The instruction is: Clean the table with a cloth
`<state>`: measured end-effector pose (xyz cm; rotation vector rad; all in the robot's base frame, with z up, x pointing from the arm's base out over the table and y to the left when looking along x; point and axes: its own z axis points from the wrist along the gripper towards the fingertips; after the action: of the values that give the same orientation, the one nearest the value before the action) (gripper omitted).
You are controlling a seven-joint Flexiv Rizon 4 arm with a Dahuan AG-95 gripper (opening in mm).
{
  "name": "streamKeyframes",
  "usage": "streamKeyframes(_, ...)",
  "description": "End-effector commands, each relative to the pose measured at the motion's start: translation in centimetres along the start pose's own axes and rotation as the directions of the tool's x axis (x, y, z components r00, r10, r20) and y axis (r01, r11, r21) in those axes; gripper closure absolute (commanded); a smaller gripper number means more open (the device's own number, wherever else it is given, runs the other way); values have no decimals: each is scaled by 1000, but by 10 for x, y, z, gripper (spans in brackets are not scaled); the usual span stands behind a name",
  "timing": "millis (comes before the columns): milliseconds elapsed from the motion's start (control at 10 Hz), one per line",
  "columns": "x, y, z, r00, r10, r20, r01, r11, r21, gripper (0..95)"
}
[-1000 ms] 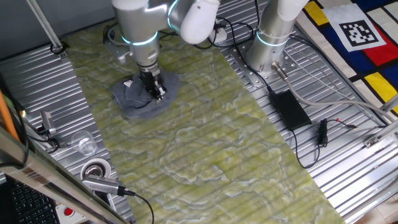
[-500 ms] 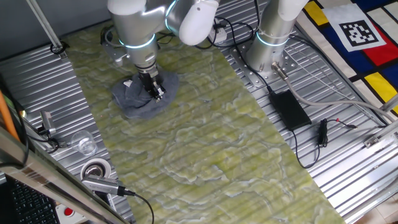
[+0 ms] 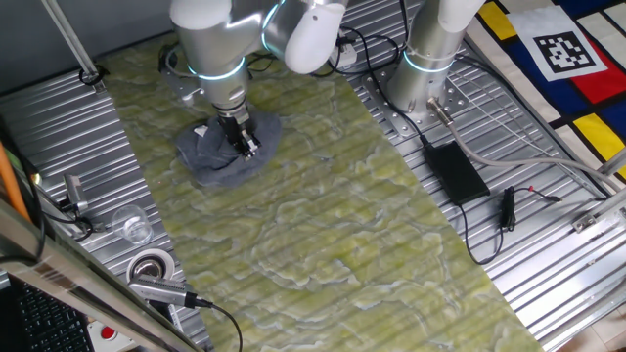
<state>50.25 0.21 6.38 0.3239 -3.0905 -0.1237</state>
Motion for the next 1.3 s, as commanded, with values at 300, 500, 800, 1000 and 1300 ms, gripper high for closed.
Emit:
streamKeyframes(300, -1, 0, 0, 974, -221, -53, 220, 975, -23, 950)
streamKeyframes(500, -1, 0, 0, 970, -235, -56, 233, 972, -28, 950)
streamKeyframes(800, -1, 0, 0, 970, -238, -52, 236, 971, -29, 950)
streamKeyframes(1000, -1, 0, 0, 973, -227, -48, 226, 974, -30, 950)
streamKeyframes(1300, -12, 6, 3, 980, -198, -36, 198, 980, -18, 950)
